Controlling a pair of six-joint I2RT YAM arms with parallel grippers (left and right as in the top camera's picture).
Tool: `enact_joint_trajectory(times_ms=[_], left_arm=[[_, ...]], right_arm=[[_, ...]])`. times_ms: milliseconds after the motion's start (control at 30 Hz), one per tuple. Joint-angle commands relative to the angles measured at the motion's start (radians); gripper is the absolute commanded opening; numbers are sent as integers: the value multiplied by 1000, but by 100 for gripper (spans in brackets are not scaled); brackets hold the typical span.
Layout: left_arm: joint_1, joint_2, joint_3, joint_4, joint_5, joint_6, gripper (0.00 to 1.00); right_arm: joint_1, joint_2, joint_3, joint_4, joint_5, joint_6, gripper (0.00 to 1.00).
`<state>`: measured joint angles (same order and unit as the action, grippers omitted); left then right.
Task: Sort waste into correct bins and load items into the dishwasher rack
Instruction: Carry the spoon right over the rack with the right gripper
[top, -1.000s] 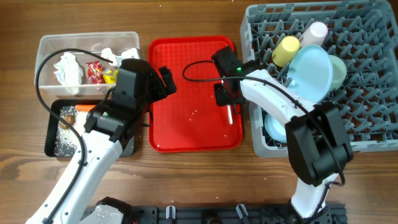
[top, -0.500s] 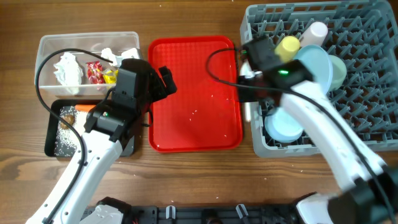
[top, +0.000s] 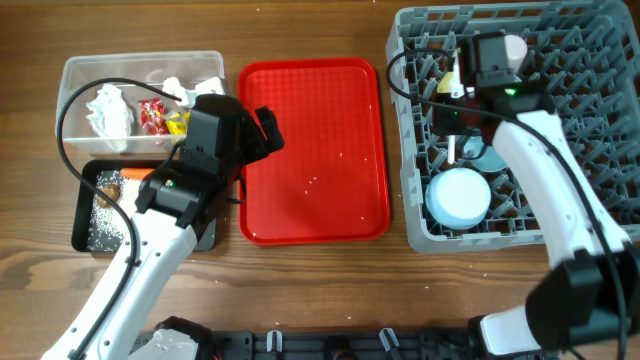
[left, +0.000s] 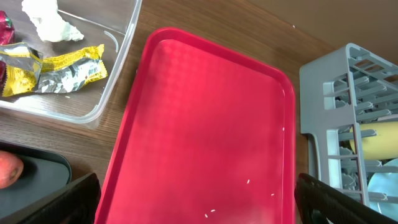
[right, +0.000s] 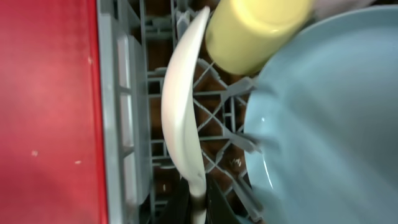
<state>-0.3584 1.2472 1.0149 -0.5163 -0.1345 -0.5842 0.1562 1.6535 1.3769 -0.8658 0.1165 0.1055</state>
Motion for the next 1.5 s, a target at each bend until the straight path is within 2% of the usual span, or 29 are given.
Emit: enact_joint_trajectory(times_ms=[0, 267, 333, 367, 467, 600, 733, 767, 800, 933, 967, 1100, 1333, 1400, 1433, 1467], left_arm=[[3, 6, 12, 2, -20, 5, 100], [3, 6, 12, 2, -20, 5, 100], [3, 6, 12, 2, -20, 5, 100], [3, 6, 12, 2, -20, 5, 100], [3, 6, 12, 2, -20, 5, 100], [3, 6, 12, 2, -20, 5, 100], [3, 6, 12, 2, -20, 4, 100], [3, 6, 12, 2, -20, 4, 100], [3, 6, 12, 2, -20, 4, 100], [3, 6, 12, 2, -20, 4, 100], [3, 6, 12, 2, -20, 5, 100], [3, 6, 12, 2, -20, 5, 100], [3, 6, 12, 2, -20, 5, 100], [3, 6, 12, 2, -20, 4, 100], [3, 6, 12, 2, -20, 4, 100], [3, 6, 12, 2, -20, 5, 100]], right_arm=[[-1, 77, 4, 40, 61, -61, 4], [-1, 141, 4, 86, 101, -99, 6], [-1, 141, 4, 80, 101, -99, 24], [-1, 141, 4, 77, 101, -99, 38], [-1, 138, 5, 77, 97, -98, 52], [-1, 78, 46, 61, 43, -75, 55], [-1, -93, 116, 36, -112, -75, 57], [-1, -154, 117, 42, -118, -67, 82], [-1, -192, 117, 43, -117, -61, 91], [-1, -369, 117, 17, -118, -35, 92], [-1, -404, 117, 4, -118, -23, 100], [-1, -532, 117, -13, -110, -27, 100], [-1, -541, 117, -100, -112, -23, 100], [-1, -520, 112, -109, -129, -6, 88], [-1, -507, 105, -108, -139, 14, 78], [-1, -481, 96, -108, -146, 31, 49]])
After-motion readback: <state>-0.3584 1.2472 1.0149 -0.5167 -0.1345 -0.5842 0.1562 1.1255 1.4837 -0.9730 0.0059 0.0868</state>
